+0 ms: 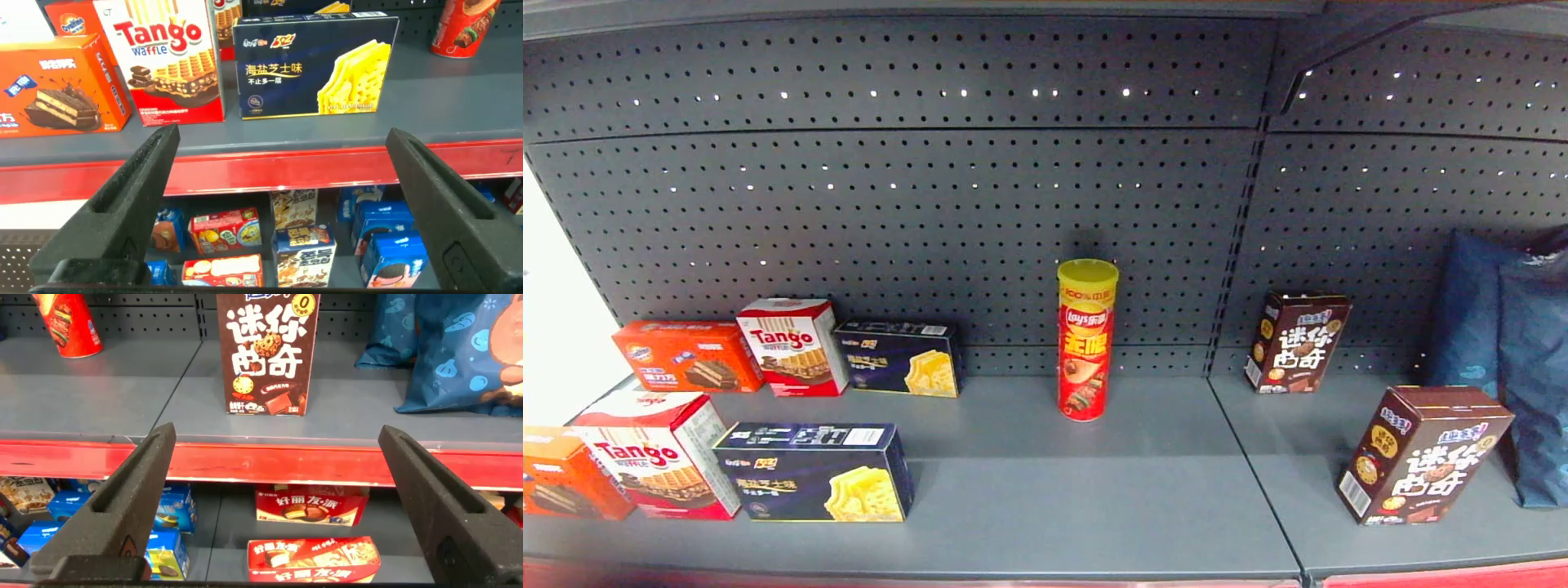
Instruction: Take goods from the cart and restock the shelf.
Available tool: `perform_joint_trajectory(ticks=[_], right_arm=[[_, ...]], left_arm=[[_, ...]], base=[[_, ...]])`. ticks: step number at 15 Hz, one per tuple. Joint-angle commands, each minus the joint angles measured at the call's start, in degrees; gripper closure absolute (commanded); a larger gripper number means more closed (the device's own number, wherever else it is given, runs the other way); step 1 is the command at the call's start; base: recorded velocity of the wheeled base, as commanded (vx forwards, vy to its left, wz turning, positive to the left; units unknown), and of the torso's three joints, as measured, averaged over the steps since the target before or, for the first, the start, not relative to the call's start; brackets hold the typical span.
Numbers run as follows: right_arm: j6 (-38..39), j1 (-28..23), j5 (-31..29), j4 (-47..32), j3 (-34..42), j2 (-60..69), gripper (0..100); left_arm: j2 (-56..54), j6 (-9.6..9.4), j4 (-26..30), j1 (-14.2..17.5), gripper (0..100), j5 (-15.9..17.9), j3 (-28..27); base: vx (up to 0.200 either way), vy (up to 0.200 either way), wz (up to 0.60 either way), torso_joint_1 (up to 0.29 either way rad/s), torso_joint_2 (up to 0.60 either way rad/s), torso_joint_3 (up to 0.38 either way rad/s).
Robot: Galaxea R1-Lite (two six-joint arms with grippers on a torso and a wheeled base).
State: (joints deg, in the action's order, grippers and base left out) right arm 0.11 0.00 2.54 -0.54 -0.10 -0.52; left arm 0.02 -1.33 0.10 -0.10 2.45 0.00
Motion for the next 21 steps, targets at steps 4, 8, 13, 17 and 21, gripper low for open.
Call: perform_joint_trajectory(ticks=[4,8,13,17,21], right_arm=[[-0.02,0.00,0.01,0.01,0.01,-0.09,0],[-0.02,0.00,0.01,0.01,0.01,-0.09,0],[-0.02,0.00,0.01,0.01,0.01,-0.09,0],[-0.02,0.00,0.01,0.01,0.01,-0.09,0],[-0.02,0.00,0.01,0.01,0.01,-0.09,0]], left_arm=[[-0.02,0.01,-0.01,0.01,0,0.01,0.00],[-0.02,0.01,-0.01,0.01,0,0.01,0.00],[-0.02,0.01,-0.01,0.01,0,0.01,0.00],[-0.02,0.01,-0.01,0.01,0,0.01,0.00],[-0.02,0.01,-0.01,0.01,0,0.01,0.00]], base=[[0.000,0.000,0.00,0.000,0.00,0.000],[0.000,0.000,0.00,0.000,0.00,0.000],[0.000,0.000,0.48,0.001,0.00,0.000],[0.000,0.000,0.60,0.008,0.01,0.001],[0.000,0.000,0.60,0.001,0.00,0.001]])
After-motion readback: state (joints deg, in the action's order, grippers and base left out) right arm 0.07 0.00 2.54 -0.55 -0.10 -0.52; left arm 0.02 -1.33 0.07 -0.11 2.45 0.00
